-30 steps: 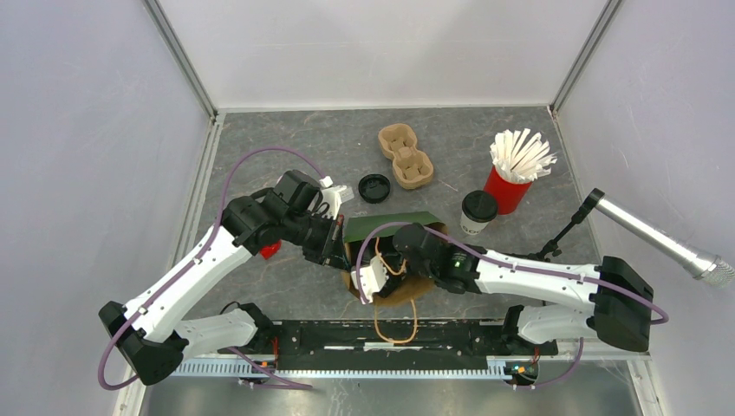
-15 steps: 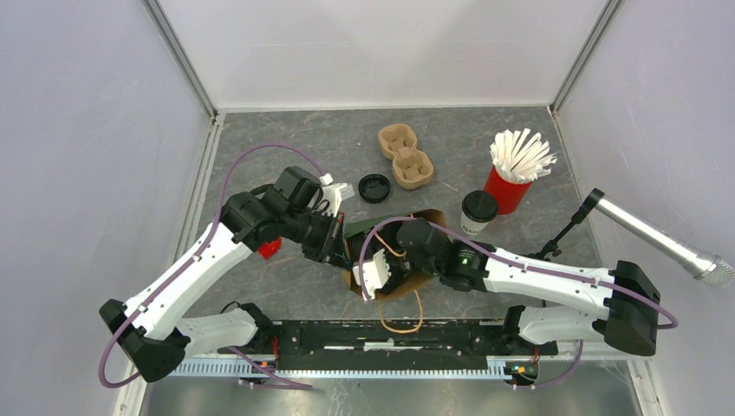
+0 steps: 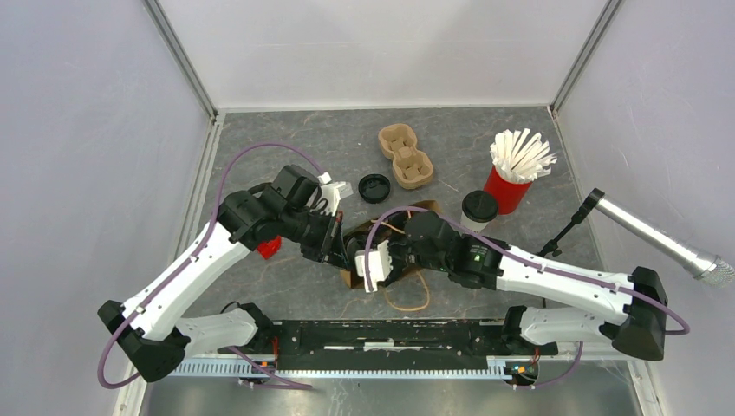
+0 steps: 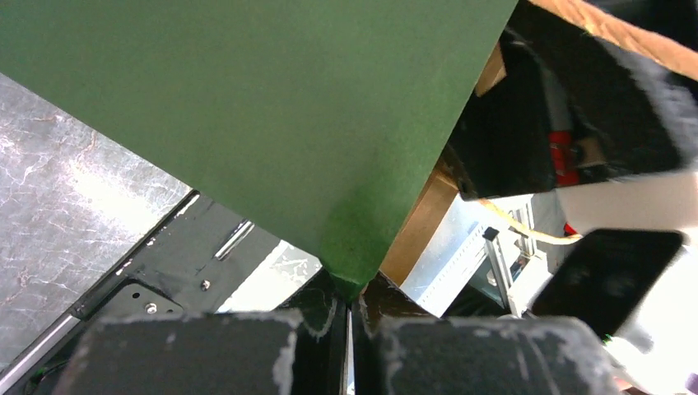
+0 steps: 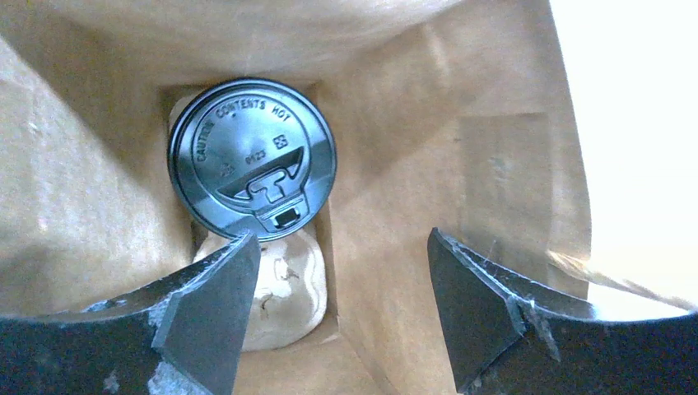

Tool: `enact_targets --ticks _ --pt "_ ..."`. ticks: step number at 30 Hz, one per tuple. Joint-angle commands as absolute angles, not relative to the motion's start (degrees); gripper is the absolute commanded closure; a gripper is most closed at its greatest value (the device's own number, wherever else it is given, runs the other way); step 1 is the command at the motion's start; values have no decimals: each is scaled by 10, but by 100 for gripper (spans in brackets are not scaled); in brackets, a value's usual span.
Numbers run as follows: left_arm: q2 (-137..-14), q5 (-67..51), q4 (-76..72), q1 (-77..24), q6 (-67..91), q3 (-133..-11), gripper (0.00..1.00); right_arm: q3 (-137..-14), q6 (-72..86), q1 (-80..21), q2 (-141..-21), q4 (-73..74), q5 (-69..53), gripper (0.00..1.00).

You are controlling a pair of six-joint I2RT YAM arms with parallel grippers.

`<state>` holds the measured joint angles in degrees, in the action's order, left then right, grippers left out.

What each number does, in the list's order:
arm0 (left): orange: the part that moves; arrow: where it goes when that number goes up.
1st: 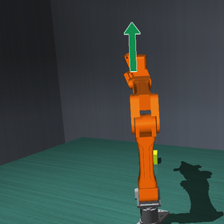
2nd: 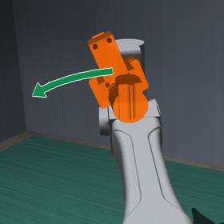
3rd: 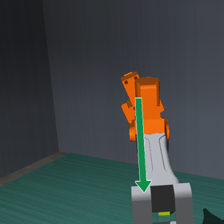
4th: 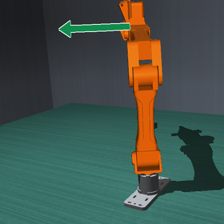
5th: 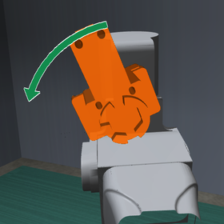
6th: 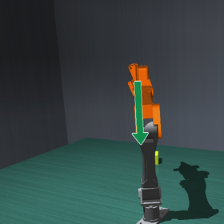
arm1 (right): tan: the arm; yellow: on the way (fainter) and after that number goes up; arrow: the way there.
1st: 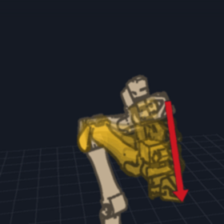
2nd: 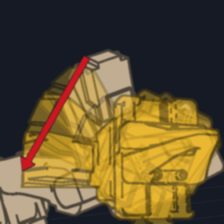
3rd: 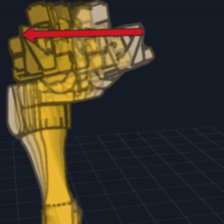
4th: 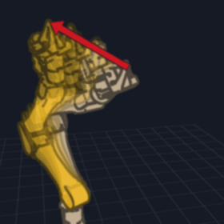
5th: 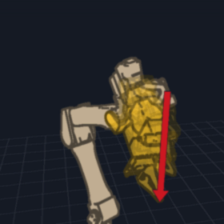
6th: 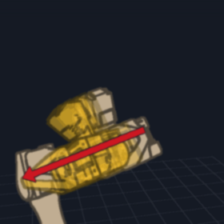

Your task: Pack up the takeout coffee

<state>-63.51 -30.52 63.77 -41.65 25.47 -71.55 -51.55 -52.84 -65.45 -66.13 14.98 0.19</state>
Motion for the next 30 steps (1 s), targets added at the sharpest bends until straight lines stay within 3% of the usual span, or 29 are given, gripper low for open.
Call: enact_targets --ticks 1,18,30 --pt "-639 -315 638 -417 288 -747 98 -563 -492 -652 -633 139 -20 20" --pt "-643 -317 661 -374 308 -761 95 -592 -331 -647 -633 90 -4 28" --pt "-650 -335 675 -338 309 -769 94 -669 -212 -628 -660 125 -133 31"
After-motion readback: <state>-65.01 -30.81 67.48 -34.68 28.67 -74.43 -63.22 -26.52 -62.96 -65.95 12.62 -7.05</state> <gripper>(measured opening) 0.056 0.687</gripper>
